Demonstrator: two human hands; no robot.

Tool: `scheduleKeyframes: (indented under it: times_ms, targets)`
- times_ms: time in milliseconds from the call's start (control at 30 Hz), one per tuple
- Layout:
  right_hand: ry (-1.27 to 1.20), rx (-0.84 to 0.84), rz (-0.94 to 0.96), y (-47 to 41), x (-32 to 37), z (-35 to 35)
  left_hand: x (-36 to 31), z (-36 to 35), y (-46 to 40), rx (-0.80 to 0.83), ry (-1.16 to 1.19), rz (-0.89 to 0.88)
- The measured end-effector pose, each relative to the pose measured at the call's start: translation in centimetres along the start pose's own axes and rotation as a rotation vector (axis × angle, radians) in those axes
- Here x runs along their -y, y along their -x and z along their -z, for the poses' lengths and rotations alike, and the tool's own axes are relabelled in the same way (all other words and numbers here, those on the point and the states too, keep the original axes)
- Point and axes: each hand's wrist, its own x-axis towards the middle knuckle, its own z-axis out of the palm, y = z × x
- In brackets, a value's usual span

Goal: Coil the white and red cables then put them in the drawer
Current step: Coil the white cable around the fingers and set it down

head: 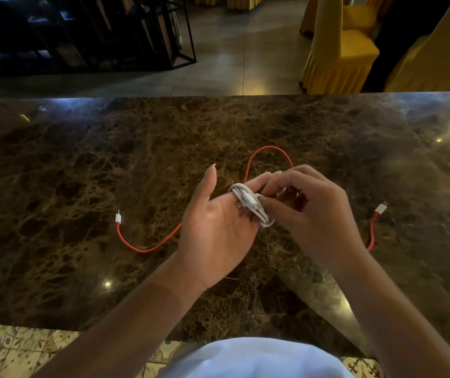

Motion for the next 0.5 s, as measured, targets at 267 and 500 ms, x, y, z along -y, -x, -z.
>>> scheduleKeyframes:
  times_ms: [267,500]
  targets:
    - [0.013,0.173,0.044,1.0,-0.8,1.3,-0.5,0.0,-0.3,-0.011,-0.092,-0.02]
    - [0.102,0.225,0.069,0.6,0.4,1.3,-1.0,0.1,-0.3,-0.004,-0.068,0.006]
